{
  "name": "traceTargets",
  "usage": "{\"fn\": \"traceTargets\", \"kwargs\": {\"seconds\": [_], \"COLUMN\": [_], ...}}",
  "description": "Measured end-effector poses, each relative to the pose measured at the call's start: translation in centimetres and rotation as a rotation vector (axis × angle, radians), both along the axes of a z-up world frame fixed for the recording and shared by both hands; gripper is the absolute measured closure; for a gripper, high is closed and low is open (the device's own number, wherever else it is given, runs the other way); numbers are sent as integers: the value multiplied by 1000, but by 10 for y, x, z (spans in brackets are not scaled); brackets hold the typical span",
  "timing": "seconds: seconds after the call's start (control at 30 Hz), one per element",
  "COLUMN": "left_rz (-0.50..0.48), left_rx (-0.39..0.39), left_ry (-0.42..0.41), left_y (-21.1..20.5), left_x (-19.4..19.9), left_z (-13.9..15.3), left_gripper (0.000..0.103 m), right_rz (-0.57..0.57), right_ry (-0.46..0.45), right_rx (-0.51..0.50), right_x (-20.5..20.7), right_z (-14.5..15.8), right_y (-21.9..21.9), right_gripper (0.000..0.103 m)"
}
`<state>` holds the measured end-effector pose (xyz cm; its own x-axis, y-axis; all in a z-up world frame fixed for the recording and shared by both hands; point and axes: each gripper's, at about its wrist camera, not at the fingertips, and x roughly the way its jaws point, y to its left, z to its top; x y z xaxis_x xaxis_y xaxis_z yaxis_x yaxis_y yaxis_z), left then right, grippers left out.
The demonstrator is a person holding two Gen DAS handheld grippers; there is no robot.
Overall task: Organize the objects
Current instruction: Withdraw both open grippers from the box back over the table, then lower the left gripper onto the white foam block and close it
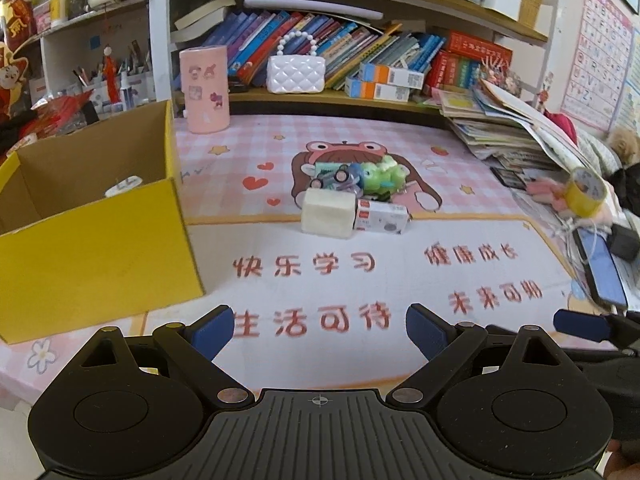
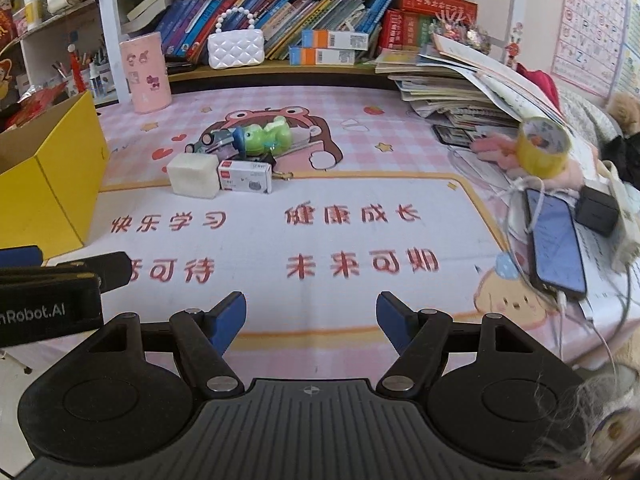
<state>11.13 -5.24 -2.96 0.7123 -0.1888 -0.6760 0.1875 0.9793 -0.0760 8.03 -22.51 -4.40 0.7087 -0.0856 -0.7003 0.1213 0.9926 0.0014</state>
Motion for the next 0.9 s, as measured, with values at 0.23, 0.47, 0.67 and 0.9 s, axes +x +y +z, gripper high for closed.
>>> {"fn": "traceTargets", "kwargs": {"seconds": [0.23,0.47,0.67,0.9], "left_rz": [33,83,86,54], "left_rx": [26,74,96,82], "left_ry": [-18,-47,-5,51], "left_y": [-20,-36,-45,-52], "left_x": [40,87,124,146], "left_z": [-1,-8,-26,-43], "left_gripper": [10,11,21,49], "right_rz": [76,138,176,218], "right_ry": [-14,-15,6,31], "right_rx": [15,15,39,70], "right_x": [34,70,96,114], "right_z": [0,-6,-10,-13], "right_y": [-14,-24,-29,-33], "right_gripper": [33,33,33,33]}}
